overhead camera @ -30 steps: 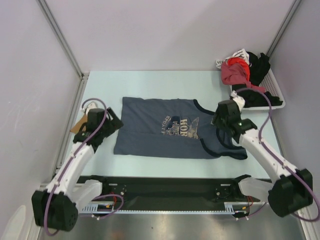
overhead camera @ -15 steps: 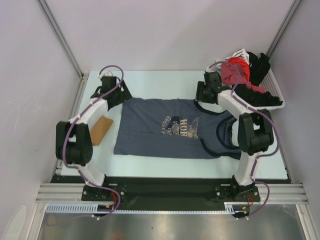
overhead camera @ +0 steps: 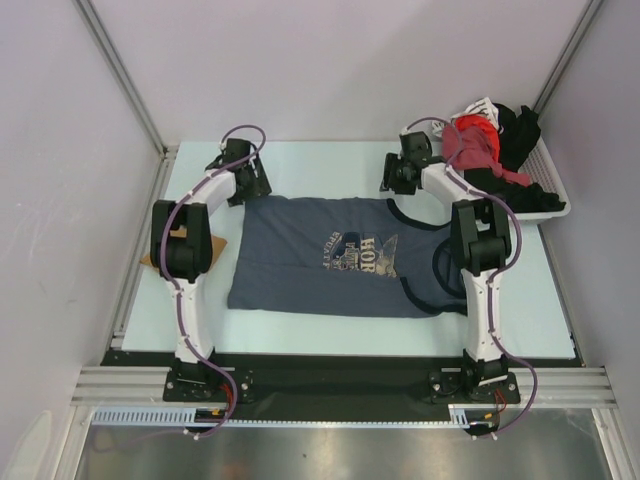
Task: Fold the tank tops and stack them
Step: Fold the tank top
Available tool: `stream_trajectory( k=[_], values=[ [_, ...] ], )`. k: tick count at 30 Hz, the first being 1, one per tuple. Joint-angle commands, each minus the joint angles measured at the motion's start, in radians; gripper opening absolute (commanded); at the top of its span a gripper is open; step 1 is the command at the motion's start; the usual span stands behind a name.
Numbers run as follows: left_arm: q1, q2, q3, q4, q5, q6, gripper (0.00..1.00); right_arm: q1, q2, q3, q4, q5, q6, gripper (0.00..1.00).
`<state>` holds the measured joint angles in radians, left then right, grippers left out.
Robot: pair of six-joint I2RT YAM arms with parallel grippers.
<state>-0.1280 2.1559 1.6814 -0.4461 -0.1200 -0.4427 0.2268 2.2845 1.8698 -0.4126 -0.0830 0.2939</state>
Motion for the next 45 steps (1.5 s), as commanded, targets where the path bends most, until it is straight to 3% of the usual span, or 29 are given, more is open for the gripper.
stream_trajectory(
  k=[1, 10, 13, 15, 17, 24, 25, 26, 28, 31, 32, 33, 35, 38, 40, 42, 45],
  values=[
    [0.013, 0.007, 0.057, -0.031, -0.009, 0.029, 0.81, 0.006, 0.012, 0.029, -0.052, -0.024, -0.01, 0.54],
    [0.018, 0.039, 0.078, -0.017, -0.009, 0.044, 0.81, 0.022, -0.077, -0.144, 0.014, 0.009, -0.009, 0.53],
    [0.018, 0.067, 0.123, -0.042, -0.007, 0.044, 0.8, 0.025, -0.066, -0.14, 0.018, 0.017, -0.007, 0.42],
    [0.018, 0.071, 0.123, -0.039, 0.0, 0.044, 0.79, 0.026, -0.051, -0.129, 0.018, 0.017, -0.009, 0.29],
    [0.018, 0.064, 0.118, -0.037, -0.004, 0.047, 0.79, 0.023, -0.042, -0.104, 0.014, 0.028, -0.01, 0.25],
    [0.019, 0.055, 0.11, -0.042, -0.026, 0.065, 0.78, 0.002, -0.003, -0.037, -0.011, 0.058, -0.018, 0.24],
    [0.019, 0.056, 0.113, -0.042, -0.027, 0.065, 0.78, 0.0, -0.005, -0.035, -0.011, 0.058, -0.018, 0.29],
    [0.019, 0.059, 0.116, -0.045, -0.027, 0.065, 0.78, -0.001, -0.005, -0.034, -0.012, 0.06, -0.016, 0.42],
    [0.019, 0.067, 0.127, -0.048, -0.024, 0.065, 0.78, -0.001, -0.008, -0.037, -0.009, 0.054, -0.024, 0.43],
    [0.021, 0.087, 0.146, -0.057, -0.021, 0.065, 0.7, -0.001, -0.008, -0.035, -0.008, 0.046, -0.022, 0.35],
    [0.021, 0.091, 0.152, -0.062, -0.023, 0.065, 0.63, -0.001, -0.005, -0.035, -0.008, 0.043, -0.022, 0.29],
    [0.021, 0.096, 0.158, -0.065, -0.021, 0.065, 0.59, -0.001, -0.003, -0.032, -0.008, 0.042, -0.021, 0.15],
    [0.021, 0.111, 0.166, -0.063, -0.017, 0.064, 0.5, -0.001, -0.002, -0.032, -0.005, 0.037, -0.021, 0.05],
    [0.022, 0.142, 0.201, -0.069, -0.009, 0.064, 0.28, -0.003, 0.0, -0.026, -0.003, 0.035, -0.018, 0.0],
    [0.022, 0.162, 0.253, -0.091, -0.003, 0.065, 0.19, -0.004, 0.0, -0.023, -0.006, 0.035, -0.018, 0.0],
    [0.022, 0.188, 0.303, -0.112, -0.004, 0.064, 0.0, -0.012, -0.005, -0.024, -0.005, 0.043, -0.018, 0.0],
    [0.022, 0.185, 0.313, -0.12, -0.023, 0.064, 0.0, -0.023, -0.022, -0.034, 0.003, 0.042, -0.015, 0.0]
  ],
)
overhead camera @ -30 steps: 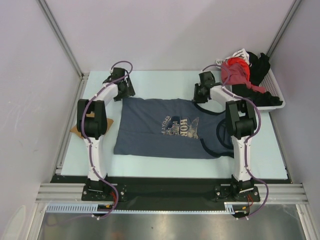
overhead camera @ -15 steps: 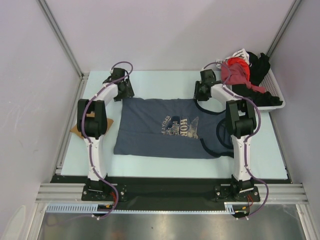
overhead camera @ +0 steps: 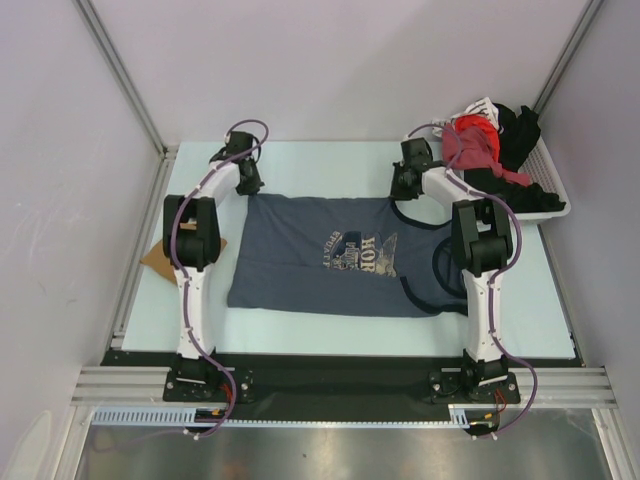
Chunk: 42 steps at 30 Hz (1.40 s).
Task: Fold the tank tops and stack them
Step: Fold the tank top
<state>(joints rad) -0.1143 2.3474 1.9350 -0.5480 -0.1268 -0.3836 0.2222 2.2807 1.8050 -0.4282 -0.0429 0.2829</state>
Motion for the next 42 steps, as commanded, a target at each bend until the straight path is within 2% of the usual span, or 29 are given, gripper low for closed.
stream_trajectory(
  k=[1, 7, 9, 10, 11, 12, 13, 15, 18, 25, 30, 32, 34, 38, 41, 42],
  values=[
    [0.008, -0.013, 0.053, -0.015, -0.02, 0.003, 0.0, -0.021, -0.027, 0.03, 0.023, 0.0, -0.004, 0.0],
    [0.008, -0.091, -0.05, 0.04, -0.039, 0.006, 0.01, -0.027, -0.067, -0.01, 0.046, -0.014, -0.002, 0.0],
    [0.007, -0.112, -0.091, 0.057, -0.034, 0.008, 0.08, -0.026, -0.09, -0.044, 0.063, -0.031, 0.002, 0.0],
    [0.007, -0.122, -0.103, 0.071, -0.031, 0.008, 0.19, -0.027, -0.098, -0.053, 0.071, -0.035, 0.005, 0.0],
    [0.007, -0.132, -0.113, 0.075, -0.028, 0.008, 0.43, -0.026, -0.102, -0.059, 0.081, -0.047, 0.006, 0.01],
    [0.007, -0.135, -0.116, 0.077, -0.028, 0.006, 0.53, -0.026, -0.102, -0.062, 0.083, -0.048, 0.004, 0.15],
    [0.008, -0.135, -0.116, 0.074, -0.027, 0.008, 0.65, -0.026, -0.099, -0.059, 0.083, -0.048, 0.004, 0.22],
    [0.008, -0.131, -0.104, 0.066, -0.025, 0.006, 0.69, -0.029, -0.086, -0.052, 0.082, -0.051, 0.007, 0.37],
    [0.01, -0.122, -0.081, 0.056, -0.024, 0.005, 0.71, -0.03, -0.072, -0.032, 0.08, -0.064, 0.012, 0.43],
    [0.044, -0.077, -0.019, 0.02, 0.021, -0.001, 0.7, -0.03, -0.038, 0.007, 0.066, -0.077, 0.018, 0.4],
    [0.044, -0.054, 0.021, 0.007, 0.036, -0.001, 0.68, -0.03, -0.021, 0.034, 0.068, -0.069, 0.029, 0.28],
    [0.045, -0.042, 0.033, 0.002, 0.046, -0.001, 0.63, -0.032, -0.003, 0.05, 0.057, -0.061, 0.029, 0.09],
    [0.045, -0.033, 0.047, -0.006, 0.053, -0.003, 0.61, -0.032, 0.01, 0.071, 0.039, -0.064, 0.027, 0.08],
    [0.044, -0.034, 0.035, -0.007, 0.073, -0.006, 0.66, -0.032, 0.011, 0.065, 0.043, -0.071, 0.032, 0.0],
    [0.044, -0.045, 0.009, 0.01, 0.09, -0.009, 0.66, -0.032, 0.005, 0.063, 0.043, -0.071, 0.032, 0.0],
    [0.044, -0.049, -0.004, 0.016, 0.099, -0.011, 0.66, -0.032, 0.005, 0.063, 0.043, -0.074, 0.032, 0.05]
  ],
)
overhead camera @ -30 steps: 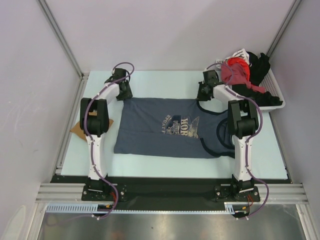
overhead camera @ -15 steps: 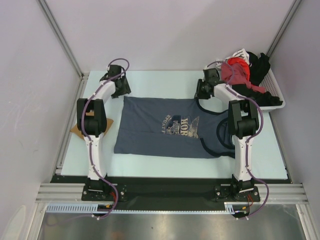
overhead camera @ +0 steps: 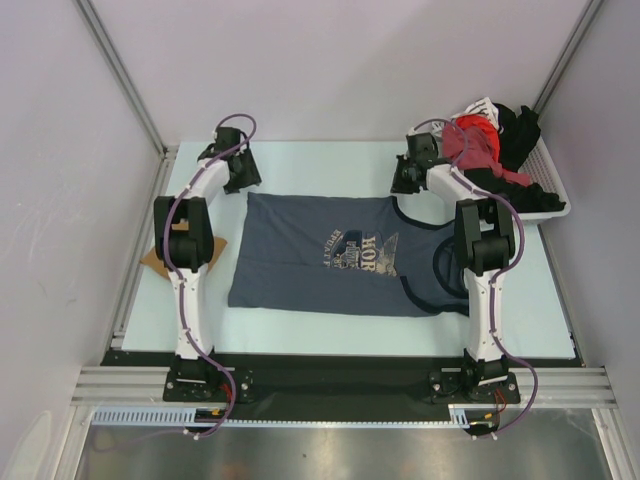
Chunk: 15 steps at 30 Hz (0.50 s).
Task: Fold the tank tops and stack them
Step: Fold the tank top
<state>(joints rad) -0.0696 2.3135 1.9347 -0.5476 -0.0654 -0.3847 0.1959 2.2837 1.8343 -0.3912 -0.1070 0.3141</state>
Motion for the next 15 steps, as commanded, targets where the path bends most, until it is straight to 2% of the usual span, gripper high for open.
stream_trajectory(
  k=[1, 2, 4, 15],
  values=[
    [-0.001, -0.016, -0.008, 0.02, 0.041, -0.011, 0.66, -0.007, -0.003, 0.033, 0.003, -0.01, 0.0, 0.17],
    [-0.001, -0.017, -0.011, 0.02, 0.044, -0.011, 0.66, -0.007, -0.003, 0.028, 0.005, -0.01, 0.0, 0.38],
    [-0.001, -0.013, -0.01, 0.021, 0.052, -0.013, 0.66, -0.007, -0.012, 0.022, 0.006, -0.008, -0.004, 0.47],
    [-0.009, 0.015, -0.003, 0.028, 0.058, -0.023, 0.61, -0.003, -0.023, -0.026, -0.003, 0.006, -0.006, 0.46]
  ],
)
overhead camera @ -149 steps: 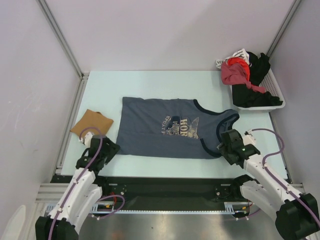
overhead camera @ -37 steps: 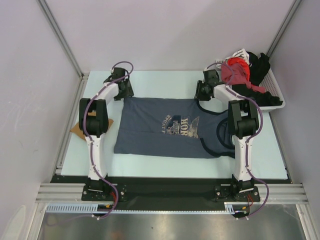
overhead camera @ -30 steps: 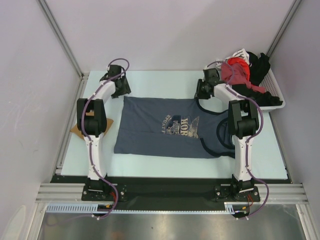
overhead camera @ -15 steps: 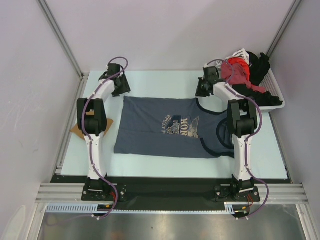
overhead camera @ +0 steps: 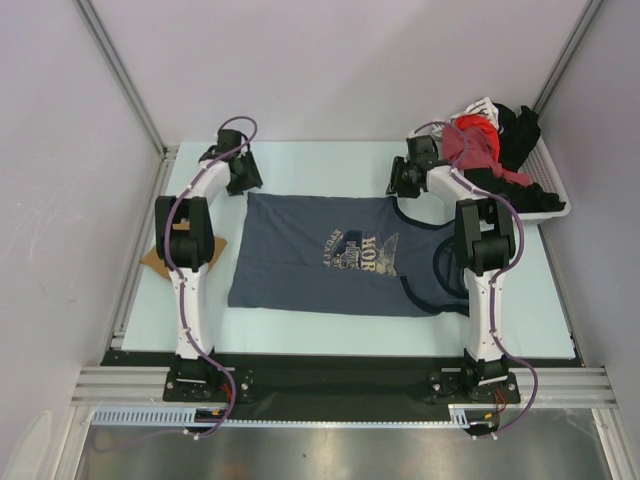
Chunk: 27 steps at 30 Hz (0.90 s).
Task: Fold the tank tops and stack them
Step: Fold the tank top
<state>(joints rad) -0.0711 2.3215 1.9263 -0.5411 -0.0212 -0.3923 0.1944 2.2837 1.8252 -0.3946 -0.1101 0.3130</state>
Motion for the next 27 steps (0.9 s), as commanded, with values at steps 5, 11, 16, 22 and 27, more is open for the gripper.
stream_trajectory(
  k=[5, 11, 16, 22, 27],
  values=[
    [-0.016, 0.015, 0.011, 0.021, 0.014, -0.014, 0.57, 0.0, -0.027, -0.052, 0.014, 0.007, 0.003, 0.44],
    [-0.016, 0.016, 0.03, 0.02, 0.014, -0.01, 0.2, 0.0, -0.027, -0.027, 0.023, 0.032, 0.011, 0.06],
    [-0.018, 0.004, 0.05, 0.018, 0.006, 0.0, 0.0, -0.007, -0.003, 0.04, -0.018, 0.067, 0.006, 0.0],
    [-0.018, -0.066, -0.041, 0.073, -0.006, 0.009, 0.0, -0.007, -0.058, -0.015, 0.022, 0.038, 0.006, 0.0],
    [-0.018, -0.148, -0.121, 0.11, 0.007, 0.003, 0.0, 0.01, -0.11, -0.069, 0.03, 0.055, 0.005, 0.0]
  ],
)
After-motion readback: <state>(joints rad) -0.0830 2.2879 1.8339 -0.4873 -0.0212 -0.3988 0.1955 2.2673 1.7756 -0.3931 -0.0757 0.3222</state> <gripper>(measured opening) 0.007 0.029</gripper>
